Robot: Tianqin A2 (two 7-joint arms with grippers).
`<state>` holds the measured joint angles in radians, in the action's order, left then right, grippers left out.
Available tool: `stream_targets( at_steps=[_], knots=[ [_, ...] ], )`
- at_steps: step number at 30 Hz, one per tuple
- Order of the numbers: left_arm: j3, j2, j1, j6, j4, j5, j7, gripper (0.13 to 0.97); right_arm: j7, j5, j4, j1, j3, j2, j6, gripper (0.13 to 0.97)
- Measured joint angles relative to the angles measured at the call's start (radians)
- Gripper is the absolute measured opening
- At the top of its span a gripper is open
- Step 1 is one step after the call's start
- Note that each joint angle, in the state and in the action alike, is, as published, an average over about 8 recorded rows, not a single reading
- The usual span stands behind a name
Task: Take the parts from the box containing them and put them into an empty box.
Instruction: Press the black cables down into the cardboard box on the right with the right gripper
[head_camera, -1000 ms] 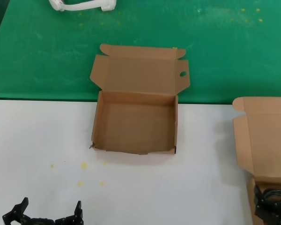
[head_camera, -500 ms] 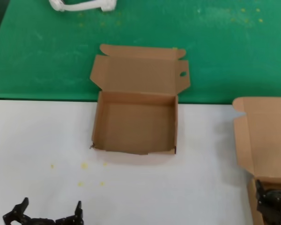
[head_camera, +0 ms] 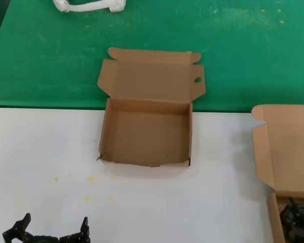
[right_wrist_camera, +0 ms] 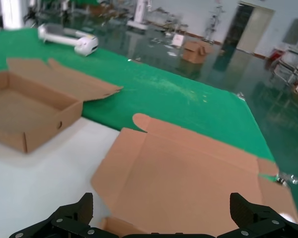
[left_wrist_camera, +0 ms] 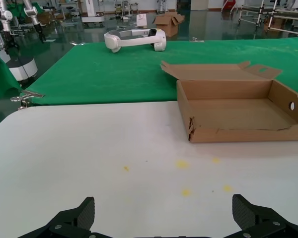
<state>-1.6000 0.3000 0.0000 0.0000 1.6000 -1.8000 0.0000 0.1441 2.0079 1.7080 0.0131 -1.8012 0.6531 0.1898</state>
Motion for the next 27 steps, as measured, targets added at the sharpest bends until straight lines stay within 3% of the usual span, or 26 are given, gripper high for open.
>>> stream_targets(
  at_steps=[10,20,27],
  knots=[
    [0.000,0.000,0.000,0.000,0.000,0.000,0.000,0.966,0.235,0.218,0.043,0.063,-0.207,0.305,0.123,0.966],
    [0.000,0.000,0.000,0.000,0.000,0.000,0.000,0.966,0.511,0.303,-0.023,0.199,-0.390,0.457,0.131,0.966],
    [0.000,0.000,0.000,0.000,0.000,0.000,0.000,0.966,0.720,0.437,-0.012,0.360,-0.576,0.564,0.094,0.966]
  ],
)
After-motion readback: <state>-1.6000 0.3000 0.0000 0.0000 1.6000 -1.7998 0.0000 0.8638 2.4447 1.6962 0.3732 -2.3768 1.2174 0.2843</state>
